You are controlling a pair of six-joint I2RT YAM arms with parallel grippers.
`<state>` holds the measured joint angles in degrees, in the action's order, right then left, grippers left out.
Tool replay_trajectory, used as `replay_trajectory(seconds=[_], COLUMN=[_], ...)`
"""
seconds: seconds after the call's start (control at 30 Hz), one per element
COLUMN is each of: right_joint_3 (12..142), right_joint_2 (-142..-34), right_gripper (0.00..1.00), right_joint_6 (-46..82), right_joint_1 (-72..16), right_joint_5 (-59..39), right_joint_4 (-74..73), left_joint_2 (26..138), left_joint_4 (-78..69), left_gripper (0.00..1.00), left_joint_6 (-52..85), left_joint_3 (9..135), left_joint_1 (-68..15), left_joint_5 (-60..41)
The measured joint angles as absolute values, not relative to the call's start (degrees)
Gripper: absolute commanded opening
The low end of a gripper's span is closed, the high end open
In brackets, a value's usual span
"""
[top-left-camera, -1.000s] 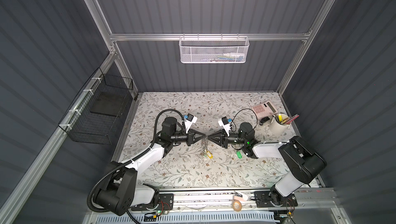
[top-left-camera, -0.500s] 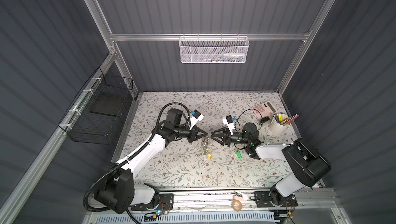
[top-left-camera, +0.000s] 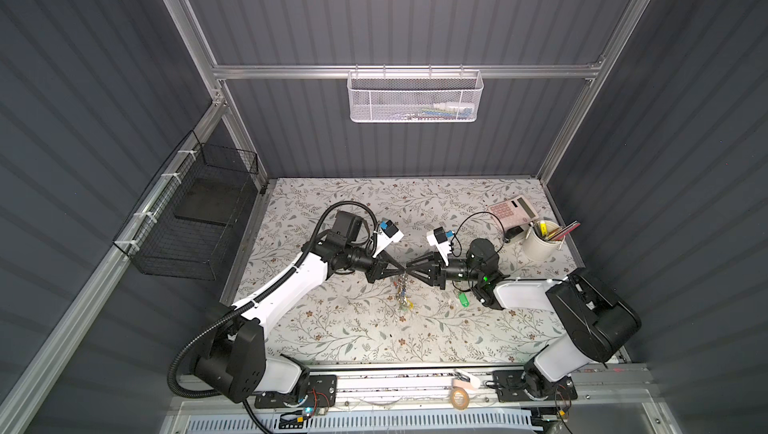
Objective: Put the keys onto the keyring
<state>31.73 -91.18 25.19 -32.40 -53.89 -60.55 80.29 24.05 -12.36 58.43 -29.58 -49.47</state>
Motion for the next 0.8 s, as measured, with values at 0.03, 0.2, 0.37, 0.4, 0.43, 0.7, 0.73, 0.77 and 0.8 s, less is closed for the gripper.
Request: replay_trajectory(seconds=[0.03, 0.2, 0.37, 0.4, 0.43, 0.7, 0.73, 0.77, 0.8], right_joint_3=[31.86, 32.34, 32.64, 32.69, 32.75, 32.95, 33.01, 33.17, 33.34], right_joint_2=[-91.18, -91.20, -91.24, -91.24, -91.26, -91.96, -92.18, -92.40, -92.53], right_gripper=[0.31, 0.34, 0.36, 0.36, 0.37, 0.28, 0.27, 0.26, 0.25], right_joint_6=[25.08, 24.60, 23.99, 23.94, 23.94, 24.60, 24.69, 24.73, 24.88], right_joint_1=[-32.42, -32.47, -32.75, -32.99, -33.19, -33.56, -33.56, -33.54, -33.52], right_joint_5=[-54.06, -54.22, -54.50, -54.50, -54.50, -55.20, -55.29, -55.31, -55.35], right_joint_4=[-60.23, -58.67, -57.56, -57.43, -57.36, -57.71, -57.80, -57.82, -57.82], left_joint_2=[80.29, 80.51, 81.14, 81.30, 81.41, 81.80, 81.80, 81.80, 81.80], left_joint_4=[24.23, 24.38, 23.88, 23.62, 23.33, 22.46, 22.28, 22.24, 22.13], left_gripper=[0.00, 0.00, 0.00, 0.00, 0.00, 0.00, 0.00, 0.00, 0.00], left_joint_6=[-12.45, -12.45, -12.29, -12.27, -12.27, -12.25, -12.23, -12.16, -11.99], left_joint_3=[58.48, 58.48, 58.48, 58.50, 58.50, 58.52, 58.52, 58.52, 58.52], left_joint_1=[-29.58, -29.54, -29.54, -29.54, -29.61, -29.61, -29.61, -29.61, -29.58], left_joint_5=[-49.45, -49.28, -49.01, -48.99, -48.99, -48.77, -48.73, -48.56, -48.38])
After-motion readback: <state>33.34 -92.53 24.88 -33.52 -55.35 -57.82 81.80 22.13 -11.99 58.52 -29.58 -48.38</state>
